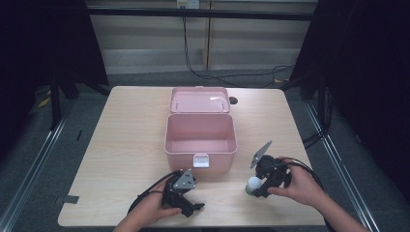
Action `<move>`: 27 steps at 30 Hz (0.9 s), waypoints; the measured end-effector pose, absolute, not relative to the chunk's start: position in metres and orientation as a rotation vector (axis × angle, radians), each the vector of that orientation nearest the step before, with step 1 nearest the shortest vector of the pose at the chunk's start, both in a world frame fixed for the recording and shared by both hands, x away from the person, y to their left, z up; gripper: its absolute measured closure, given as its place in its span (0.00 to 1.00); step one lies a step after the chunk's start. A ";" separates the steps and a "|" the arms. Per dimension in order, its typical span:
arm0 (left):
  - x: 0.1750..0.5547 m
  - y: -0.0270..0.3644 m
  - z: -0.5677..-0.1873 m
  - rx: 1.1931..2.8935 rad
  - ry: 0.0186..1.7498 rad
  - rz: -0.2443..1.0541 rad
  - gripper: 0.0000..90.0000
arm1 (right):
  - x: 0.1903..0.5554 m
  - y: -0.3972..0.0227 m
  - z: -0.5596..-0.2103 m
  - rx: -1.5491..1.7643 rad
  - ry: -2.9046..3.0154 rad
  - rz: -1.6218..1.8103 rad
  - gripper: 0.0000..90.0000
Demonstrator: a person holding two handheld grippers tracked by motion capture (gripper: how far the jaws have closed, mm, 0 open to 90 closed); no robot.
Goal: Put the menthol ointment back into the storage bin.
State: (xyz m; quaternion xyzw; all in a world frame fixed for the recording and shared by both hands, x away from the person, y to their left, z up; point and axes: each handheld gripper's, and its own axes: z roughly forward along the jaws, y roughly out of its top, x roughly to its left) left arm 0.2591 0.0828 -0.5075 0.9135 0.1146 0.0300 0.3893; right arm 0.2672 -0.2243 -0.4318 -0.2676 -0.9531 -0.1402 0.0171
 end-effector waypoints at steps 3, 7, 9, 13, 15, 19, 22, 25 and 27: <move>0.259 0.083 -0.508 2.322 0.291 0.076 0.11 | 0.269 -0.222 -0.431 -0.829 -2.966 -0.394 0.37; 0.259 0.083 -0.508 2.323 0.291 0.076 0.11 | 0.270 -0.219 -0.431 -0.835 -2.968 -0.351 0.38; 0.259 0.083 -0.508 2.322 0.291 0.076 0.11 | 0.272 -0.218 -0.432 -0.818 -2.974 -0.336 0.39; 0.259 0.083 -0.508 2.322 0.292 0.076 0.11 | 0.273 -0.216 -0.434 -0.821 -2.978 -0.308 0.43; 0.259 0.083 -0.508 2.322 0.291 0.076 0.11 | 0.274 -0.216 -0.434 -0.823 -2.972 -0.297 0.45; 0.259 0.083 -0.508 2.322 0.292 0.076 0.11 | 0.275 -0.215 -0.436 -0.817 -2.970 -0.264 0.47; 0.259 0.083 -0.508 2.322 0.292 0.076 0.11 | 0.276 -0.214 -0.435 -0.826 -2.967 -0.250 0.50; 0.259 0.083 -0.508 2.321 0.291 0.075 0.11 | 0.277 -0.212 -0.434 -0.826 -2.965 -0.248 0.52; 0.259 0.083 -0.508 2.322 0.292 0.075 0.11 | 0.278 -0.211 -0.433 -0.794 -2.971 -0.249 0.55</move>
